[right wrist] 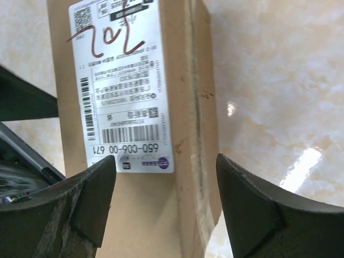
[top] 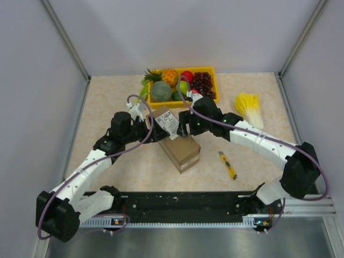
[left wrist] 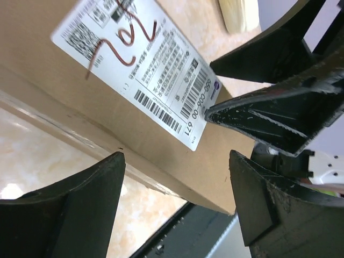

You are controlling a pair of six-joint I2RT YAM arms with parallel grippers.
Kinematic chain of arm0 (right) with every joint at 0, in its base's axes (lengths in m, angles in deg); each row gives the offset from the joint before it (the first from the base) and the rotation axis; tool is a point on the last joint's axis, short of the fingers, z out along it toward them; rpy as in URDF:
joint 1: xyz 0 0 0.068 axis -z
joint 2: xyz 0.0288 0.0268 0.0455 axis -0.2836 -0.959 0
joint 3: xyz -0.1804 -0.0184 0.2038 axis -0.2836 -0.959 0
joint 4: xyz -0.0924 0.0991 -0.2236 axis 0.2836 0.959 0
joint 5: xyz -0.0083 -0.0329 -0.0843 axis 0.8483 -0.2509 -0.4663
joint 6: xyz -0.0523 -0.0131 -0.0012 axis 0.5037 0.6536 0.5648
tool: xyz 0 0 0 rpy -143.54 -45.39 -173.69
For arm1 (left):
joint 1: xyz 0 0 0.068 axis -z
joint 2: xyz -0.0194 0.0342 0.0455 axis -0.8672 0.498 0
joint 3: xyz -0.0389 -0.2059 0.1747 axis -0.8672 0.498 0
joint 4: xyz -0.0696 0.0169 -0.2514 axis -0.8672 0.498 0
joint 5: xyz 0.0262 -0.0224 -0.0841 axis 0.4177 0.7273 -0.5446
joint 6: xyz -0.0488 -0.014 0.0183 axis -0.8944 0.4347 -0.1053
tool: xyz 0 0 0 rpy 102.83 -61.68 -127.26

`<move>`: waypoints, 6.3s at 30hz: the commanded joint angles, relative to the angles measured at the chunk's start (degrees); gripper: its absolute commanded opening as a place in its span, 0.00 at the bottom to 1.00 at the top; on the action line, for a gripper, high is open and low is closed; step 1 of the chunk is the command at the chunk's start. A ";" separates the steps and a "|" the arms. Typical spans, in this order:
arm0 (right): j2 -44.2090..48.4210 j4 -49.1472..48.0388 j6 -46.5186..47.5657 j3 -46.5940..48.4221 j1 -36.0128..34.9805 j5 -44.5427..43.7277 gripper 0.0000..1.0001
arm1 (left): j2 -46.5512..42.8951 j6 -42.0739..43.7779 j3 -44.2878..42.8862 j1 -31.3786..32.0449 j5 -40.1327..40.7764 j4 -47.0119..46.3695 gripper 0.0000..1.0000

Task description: Unpack the express box

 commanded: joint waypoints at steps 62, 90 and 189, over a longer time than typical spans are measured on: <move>-12.02 7.78 13.77 14.50 -27.49 -26.18 0.59 | -27.57 -14.44 -4.10 -7.27 55.22 34.12 0.89; 1.95 -2.59 14.48 2.90 -26.62 -12.65 0.88 | -17.02 -5.23 -8.05 -11.22 42.05 32.09 0.91; 13.91 20.35 -13.39 -27.51 6.87 -17.92 0.73 | 7.67 13.15 -18.78 -13.07 6.63 13.91 0.82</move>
